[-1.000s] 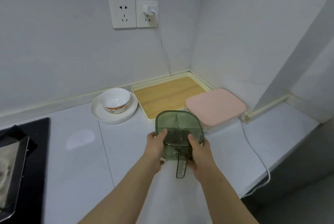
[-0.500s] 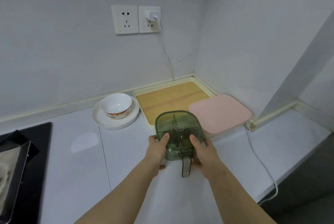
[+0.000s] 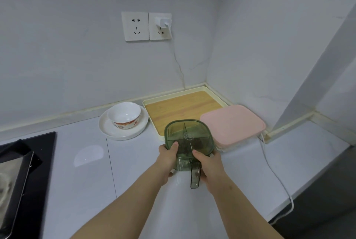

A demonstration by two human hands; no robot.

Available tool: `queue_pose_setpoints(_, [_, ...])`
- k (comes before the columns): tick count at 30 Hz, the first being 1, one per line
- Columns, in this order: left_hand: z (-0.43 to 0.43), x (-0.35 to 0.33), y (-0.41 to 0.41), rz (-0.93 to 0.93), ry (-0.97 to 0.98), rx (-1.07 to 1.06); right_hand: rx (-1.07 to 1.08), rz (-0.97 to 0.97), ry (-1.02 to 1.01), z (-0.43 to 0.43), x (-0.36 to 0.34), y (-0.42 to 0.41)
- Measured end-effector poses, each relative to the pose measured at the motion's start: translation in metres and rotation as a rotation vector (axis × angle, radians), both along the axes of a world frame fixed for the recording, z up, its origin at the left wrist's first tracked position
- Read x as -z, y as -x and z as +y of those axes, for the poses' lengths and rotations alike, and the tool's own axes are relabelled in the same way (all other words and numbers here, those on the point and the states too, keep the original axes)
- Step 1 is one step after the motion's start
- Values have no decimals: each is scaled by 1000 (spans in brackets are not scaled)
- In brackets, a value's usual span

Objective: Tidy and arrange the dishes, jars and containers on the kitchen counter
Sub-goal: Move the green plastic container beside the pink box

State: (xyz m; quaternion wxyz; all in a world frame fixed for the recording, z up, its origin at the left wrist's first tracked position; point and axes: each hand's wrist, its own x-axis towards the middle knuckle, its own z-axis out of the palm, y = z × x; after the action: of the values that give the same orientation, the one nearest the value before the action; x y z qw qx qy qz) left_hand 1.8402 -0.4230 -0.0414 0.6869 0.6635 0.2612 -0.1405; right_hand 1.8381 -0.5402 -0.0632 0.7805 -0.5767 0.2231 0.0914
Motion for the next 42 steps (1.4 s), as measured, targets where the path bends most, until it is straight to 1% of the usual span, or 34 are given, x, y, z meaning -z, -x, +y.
queue_pose_setpoints(2, [3,2,-1,10,-5,22,2,-12,25,1,0,-5])
queue_pose_setpoints(4, [4,4,-1,8,-17,24,-19,-29,103,0,-1,-11])
queue_pose_setpoints(8, [3,10,0,-17,-102,23,-24,-61,203,-4,-8,-20])
queue_pose_setpoints(21, [13,22,-7,22,2,30,-122,-2,265,-16,-11,-25])
queue_pose_setpoints(27, [12,26,-9,34,-12,1,-37,-30,300,-19,-10,-23])
queue_pose_setpoints(33, [14,26,-10,46,-20,-14,-32,-27,336,-10,-13,-17])
queue_pose_setpoints(35, [13,24,-8,32,-26,0,21,-26,358,-5,-16,-10])
queue_pose_setpoints(38, [14,23,-6,19,-11,4,54,-53,337,2,-16,1])
queue_pose_setpoints(42, [13,25,-4,-14,35,19,54,-28,315,1,-17,9])
